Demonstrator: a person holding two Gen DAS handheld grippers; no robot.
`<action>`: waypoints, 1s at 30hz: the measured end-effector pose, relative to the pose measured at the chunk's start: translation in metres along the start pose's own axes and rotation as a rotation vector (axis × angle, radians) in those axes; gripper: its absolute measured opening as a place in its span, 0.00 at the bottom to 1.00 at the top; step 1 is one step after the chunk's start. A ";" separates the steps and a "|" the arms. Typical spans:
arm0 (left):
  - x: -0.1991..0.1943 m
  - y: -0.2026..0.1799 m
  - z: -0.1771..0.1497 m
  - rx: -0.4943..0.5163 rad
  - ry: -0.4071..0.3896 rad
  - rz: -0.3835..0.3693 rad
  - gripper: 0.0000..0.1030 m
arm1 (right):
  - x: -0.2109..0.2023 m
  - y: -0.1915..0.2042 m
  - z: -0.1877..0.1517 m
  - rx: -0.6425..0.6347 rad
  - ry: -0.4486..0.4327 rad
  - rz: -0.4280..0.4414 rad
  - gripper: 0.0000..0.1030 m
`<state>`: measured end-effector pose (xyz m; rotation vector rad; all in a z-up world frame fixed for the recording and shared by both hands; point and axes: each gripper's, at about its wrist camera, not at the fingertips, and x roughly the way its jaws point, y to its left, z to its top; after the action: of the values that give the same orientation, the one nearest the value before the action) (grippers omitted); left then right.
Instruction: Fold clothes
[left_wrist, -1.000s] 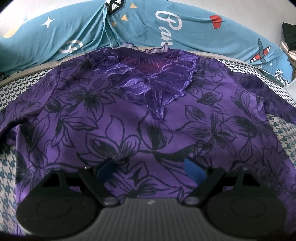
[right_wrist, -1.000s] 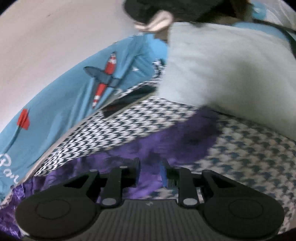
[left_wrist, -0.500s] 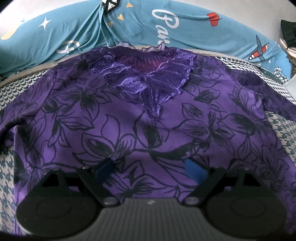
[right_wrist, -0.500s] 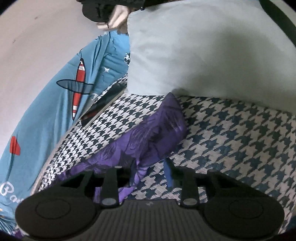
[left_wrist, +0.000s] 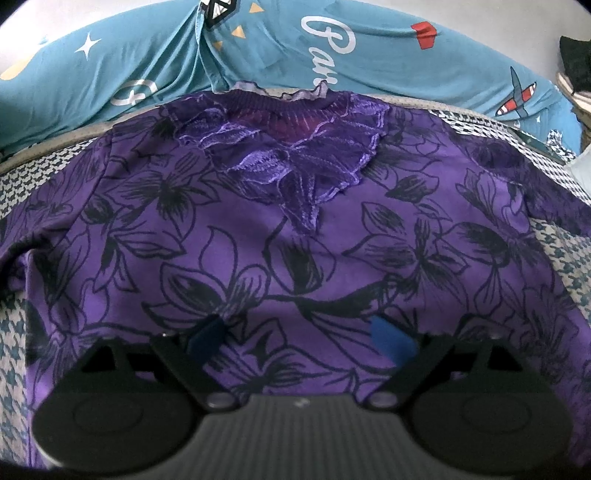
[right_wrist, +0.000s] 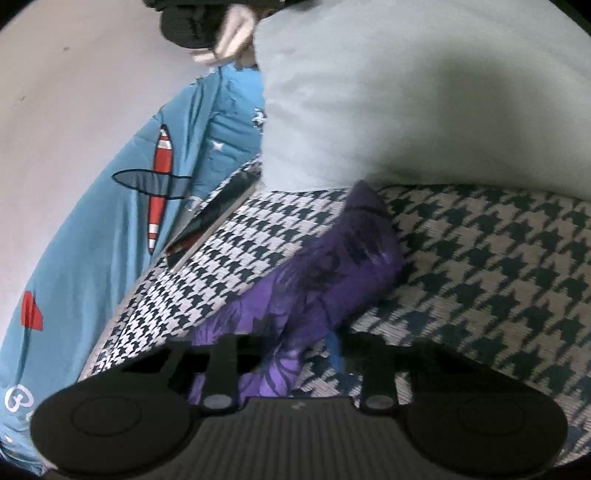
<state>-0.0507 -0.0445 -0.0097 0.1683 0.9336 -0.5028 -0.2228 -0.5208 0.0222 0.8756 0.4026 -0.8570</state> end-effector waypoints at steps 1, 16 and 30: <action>0.000 0.000 0.000 0.000 0.000 -0.001 0.88 | 0.001 0.002 -0.001 -0.009 -0.003 0.006 0.12; -0.004 0.009 0.004 -0.034 -0.019 0.013 0.88 | -0.029 0.099 -0.031 -0.168 -0.068 0.296 0.08; -0.029 0.050 0.036 -0.162 -0.067 0.020 0.89 | -0.025 0.192 -0.107 -0.275 0.023 0.508 0.08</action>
<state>-0.0144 -0.0039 0.0314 0.0142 0.9024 -0.4103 -0.0840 -0.3564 0.0708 0.6873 0.2893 -0.3136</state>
